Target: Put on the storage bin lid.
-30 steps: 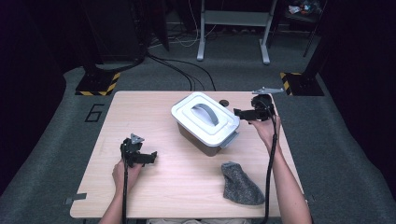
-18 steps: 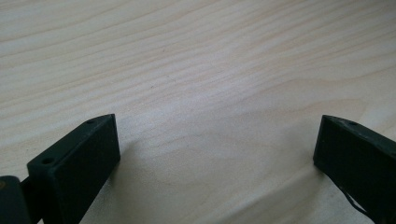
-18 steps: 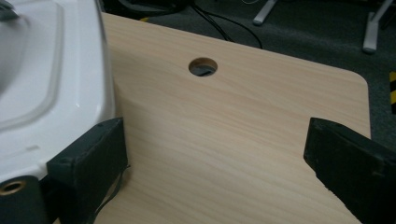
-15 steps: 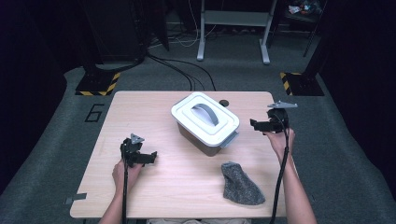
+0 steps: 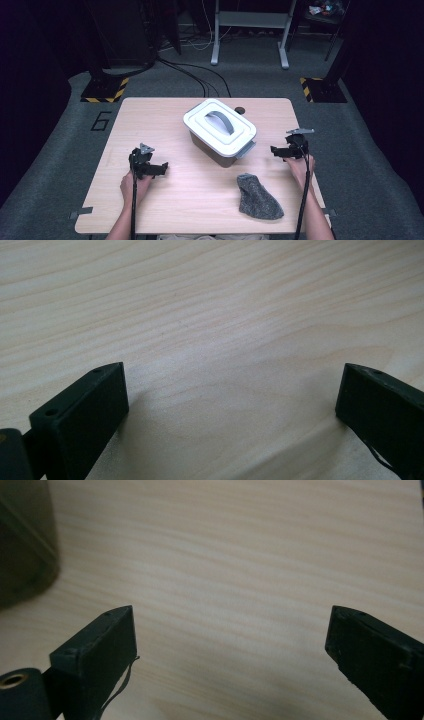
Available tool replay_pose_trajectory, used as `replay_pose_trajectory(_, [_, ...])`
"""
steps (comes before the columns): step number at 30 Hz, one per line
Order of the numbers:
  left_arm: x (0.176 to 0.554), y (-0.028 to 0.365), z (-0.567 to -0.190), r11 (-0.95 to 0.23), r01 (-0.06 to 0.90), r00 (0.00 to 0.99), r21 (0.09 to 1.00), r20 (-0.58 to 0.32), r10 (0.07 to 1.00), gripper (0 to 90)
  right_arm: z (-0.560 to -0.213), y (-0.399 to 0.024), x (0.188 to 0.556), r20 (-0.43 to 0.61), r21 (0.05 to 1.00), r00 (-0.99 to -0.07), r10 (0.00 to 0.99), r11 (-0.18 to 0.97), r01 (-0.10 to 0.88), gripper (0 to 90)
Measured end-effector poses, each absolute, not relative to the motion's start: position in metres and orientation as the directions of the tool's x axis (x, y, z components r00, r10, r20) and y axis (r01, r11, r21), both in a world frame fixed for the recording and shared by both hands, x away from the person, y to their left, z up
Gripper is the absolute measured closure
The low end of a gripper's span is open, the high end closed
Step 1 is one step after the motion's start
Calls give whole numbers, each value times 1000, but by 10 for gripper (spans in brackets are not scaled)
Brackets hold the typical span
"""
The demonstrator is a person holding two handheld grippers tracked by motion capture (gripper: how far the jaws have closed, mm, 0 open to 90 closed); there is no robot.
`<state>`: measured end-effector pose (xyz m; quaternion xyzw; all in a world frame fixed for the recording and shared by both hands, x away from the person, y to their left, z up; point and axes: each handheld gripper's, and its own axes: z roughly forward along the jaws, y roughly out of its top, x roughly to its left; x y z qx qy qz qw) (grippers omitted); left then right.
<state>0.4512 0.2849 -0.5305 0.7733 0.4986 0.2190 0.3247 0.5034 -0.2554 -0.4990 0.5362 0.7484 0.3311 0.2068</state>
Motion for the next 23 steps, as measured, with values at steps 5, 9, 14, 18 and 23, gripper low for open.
replay_pose_trajectory(5, [451,285,-530,-292,629,407,721,15,913,1,-516,-255,498,51,703,-333,942,203,681,57])
replay_pose_trajectory(9, [451,285,-530,-292,629,407,721,15,913,1,-524,-255,492,27,706,-327,945,213,675,49])
replay_pose_trajectory(14, [451,285,-530,-292,629,407,721,15,913,1,-528,-255,487,3,725,-327,945,223,652,45])
replay_pose_trajectory(18, [451,285,-531,-291,629,406,721,14,914,2,-528,-255,487,3,725,-318,948,217,654,34])
replay_pose_trajectory(23, [451,285,-530,-292,629,406,721,16,914,2,-528,-254,487,10,722,-307,952,206,661,18])
